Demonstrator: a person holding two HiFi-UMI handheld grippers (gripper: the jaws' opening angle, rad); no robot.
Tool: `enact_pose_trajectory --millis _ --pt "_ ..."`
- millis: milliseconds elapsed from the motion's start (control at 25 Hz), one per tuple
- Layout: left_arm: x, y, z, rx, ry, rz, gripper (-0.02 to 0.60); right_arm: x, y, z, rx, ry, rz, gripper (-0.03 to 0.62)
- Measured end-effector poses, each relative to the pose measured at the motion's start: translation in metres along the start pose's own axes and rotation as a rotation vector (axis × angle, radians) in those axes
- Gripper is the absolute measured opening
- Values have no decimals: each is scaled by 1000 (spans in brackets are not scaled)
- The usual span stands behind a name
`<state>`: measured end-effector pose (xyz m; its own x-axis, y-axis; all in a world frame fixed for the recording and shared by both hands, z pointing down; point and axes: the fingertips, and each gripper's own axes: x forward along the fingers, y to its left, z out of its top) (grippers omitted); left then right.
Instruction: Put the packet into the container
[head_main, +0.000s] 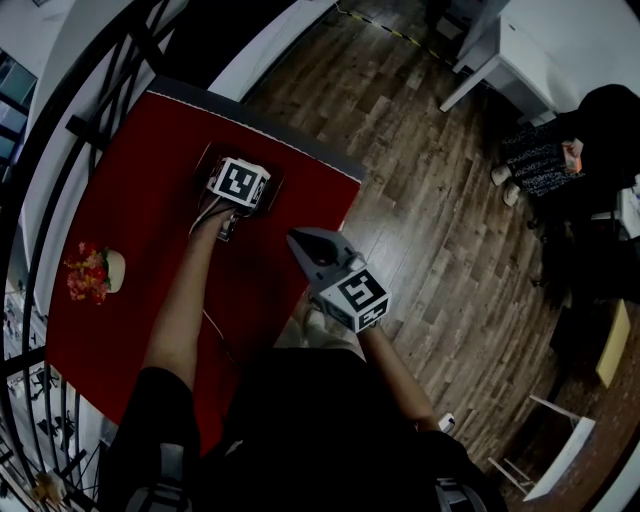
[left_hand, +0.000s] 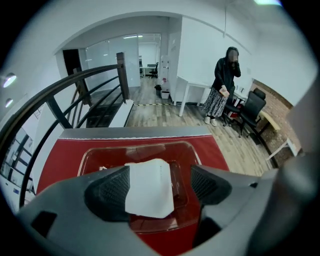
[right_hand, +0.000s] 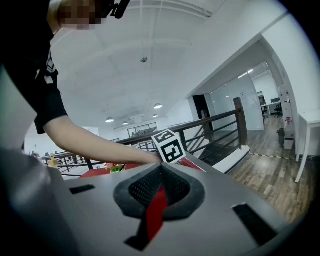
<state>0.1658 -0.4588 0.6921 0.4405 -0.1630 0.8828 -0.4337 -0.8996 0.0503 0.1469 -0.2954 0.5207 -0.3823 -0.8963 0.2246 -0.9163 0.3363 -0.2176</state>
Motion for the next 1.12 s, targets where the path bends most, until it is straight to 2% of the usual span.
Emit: enact_pose_trajectory --millis 120,320,360,440,560,720,920,1120 --pt "-5 0 4 -21 -17 -11 368 1 3 1 1 -3 6 20" --pt "-15 -1 -6 -4 -7 -21 354 1 4 3 1 -10 9 20" --pt "-19 -2 -7 -8 -16 -23 329 1 3 3 2 -11 8 20" --pt "-30 -4 -12 -7 -46 -8 224 -1 4 3 3 -11 7 20" --pt "-51 -10 -22 2 -91 9 136 -3 9 6 -4 -19 13 20" --pt "-94 -15 -28 -39 -196 31 52 -6 18 13 -8 -37 26 20" --pt "-147 -24 -32 -109 -336 34 21 -10 29 19 -24 -43 46 20" --pt "-198 -50 -33 -129 -601 -38 11 -9 42 21 -41 -46 70 20"
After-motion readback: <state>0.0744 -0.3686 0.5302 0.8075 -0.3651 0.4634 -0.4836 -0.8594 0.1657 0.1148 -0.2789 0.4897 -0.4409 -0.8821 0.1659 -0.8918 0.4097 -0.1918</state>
